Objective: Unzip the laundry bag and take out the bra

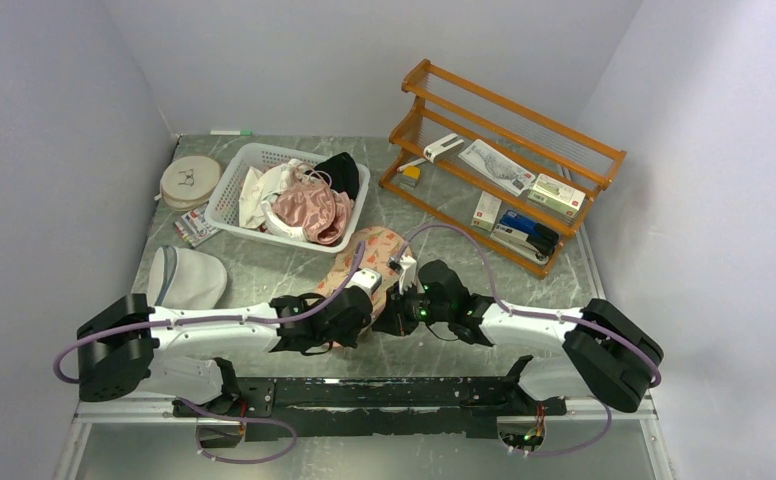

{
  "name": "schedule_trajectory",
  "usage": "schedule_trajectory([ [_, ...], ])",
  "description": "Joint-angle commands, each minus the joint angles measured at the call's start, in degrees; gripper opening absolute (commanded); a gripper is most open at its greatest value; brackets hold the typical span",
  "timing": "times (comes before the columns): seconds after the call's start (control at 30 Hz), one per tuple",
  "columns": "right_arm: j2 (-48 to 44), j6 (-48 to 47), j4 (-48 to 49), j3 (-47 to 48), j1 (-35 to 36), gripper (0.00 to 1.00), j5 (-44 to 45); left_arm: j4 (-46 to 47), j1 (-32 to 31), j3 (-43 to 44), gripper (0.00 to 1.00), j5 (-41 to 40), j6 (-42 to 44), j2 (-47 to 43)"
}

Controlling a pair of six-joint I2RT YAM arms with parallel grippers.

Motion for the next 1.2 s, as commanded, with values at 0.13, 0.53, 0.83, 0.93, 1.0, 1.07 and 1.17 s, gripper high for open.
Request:
schedule_trajectory([
  [0.13, -1.3, 5.5, 3.2, -1.4, 0.7, 0.22, 2.1, 3.3, -0.2, -1.5, 0.07, 0.0, -1.0, -2.0],
  [0.53, 0.8, 3.0, -1.4, 3.0, 2.6, 0.33, 9.7, 3.6, -0.2, -1.6, 0.07, 1.7, -0.5, -2.0],
  [0.83, 2.5, 1.9, -3.3, 5.0, 3.1, 0.28, 10.8, 3.4, -0.2, -1.9, 0.07, 1.9, -0.6, -2.9],
  [0.93, 2.5, 2.3, -3.3, 5.3, 3.4, 0.31, 11.1, 3.9, -0.2, -1.5, 0.07, 2.5, -0.4, -2.4],
  [1.0, 2.6, 2.4, -3.3, 5.6, 3.8, 0.31, 11.6, 4.1, -0.2, -1.3, 0.07, 2.6, -0.2, -2.0],
  [1.07, 2.4, 2.4, -3.7, 5.7, 3.8, 0.28, 12.5, 4.0, -0.2, -1.2, 0.07, 2.5, -0.2, -1.8],
  [1.17, 1.9, 2.4, -4.8, 5.8, 3.8, 0.18, 14.0, 3.6, -0.2, -1.5, 0.07, 2.4, -0.3, -2.1],
])
